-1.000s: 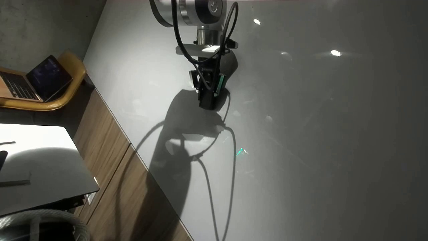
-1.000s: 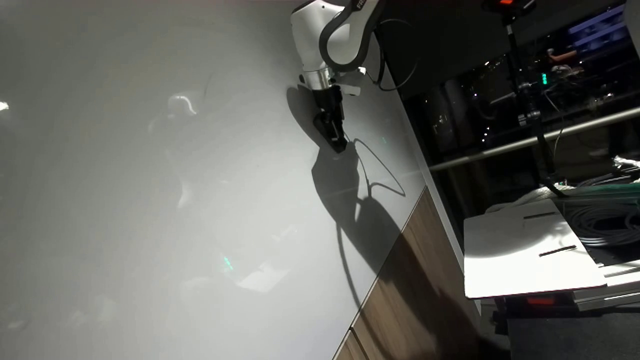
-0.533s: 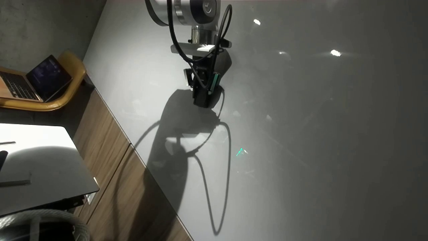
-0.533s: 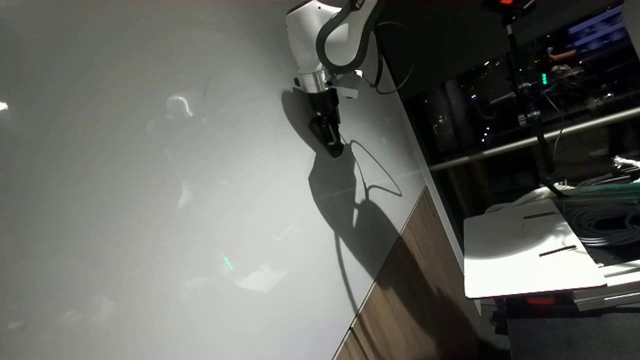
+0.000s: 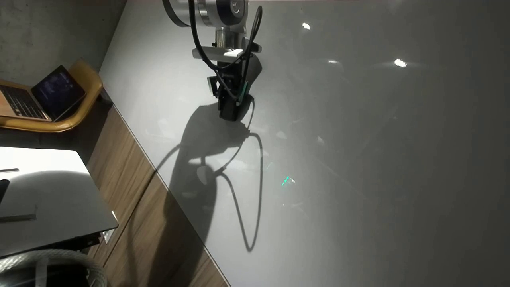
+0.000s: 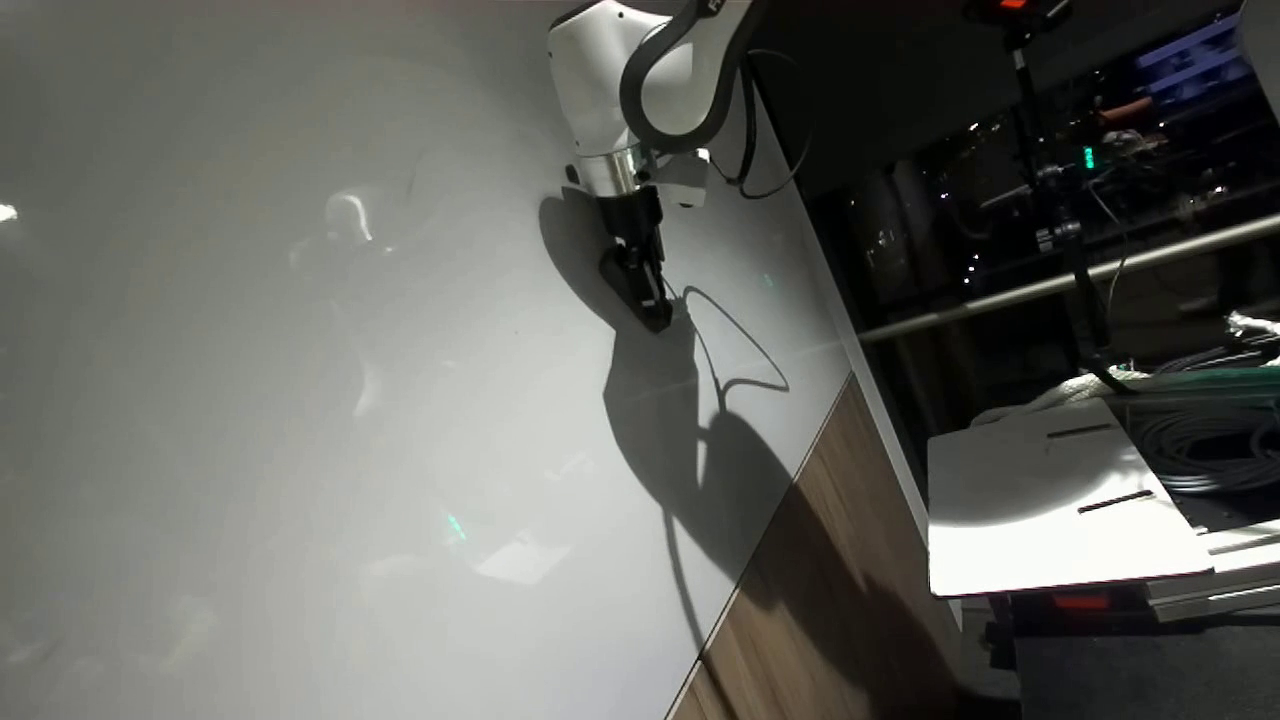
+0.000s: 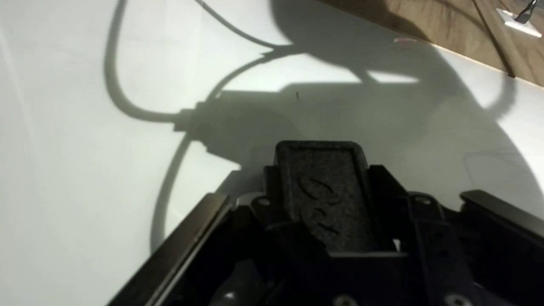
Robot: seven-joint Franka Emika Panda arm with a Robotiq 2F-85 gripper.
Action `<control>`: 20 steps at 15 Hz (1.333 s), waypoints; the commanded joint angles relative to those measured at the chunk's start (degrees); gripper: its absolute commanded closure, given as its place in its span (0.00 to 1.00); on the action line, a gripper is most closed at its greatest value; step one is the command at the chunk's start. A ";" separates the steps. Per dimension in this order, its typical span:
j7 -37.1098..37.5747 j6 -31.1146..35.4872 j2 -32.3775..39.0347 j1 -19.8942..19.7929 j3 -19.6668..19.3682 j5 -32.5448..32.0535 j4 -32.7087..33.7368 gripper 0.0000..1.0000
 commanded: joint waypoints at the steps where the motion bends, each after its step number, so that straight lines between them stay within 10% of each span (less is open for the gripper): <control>1: 2.13 -0.01 4.16 2.29 1.98 -2.16 5.25 0.71; 20: 4.29 -28.88 11.86 15.39 8.04 -10.73 32.75 0.71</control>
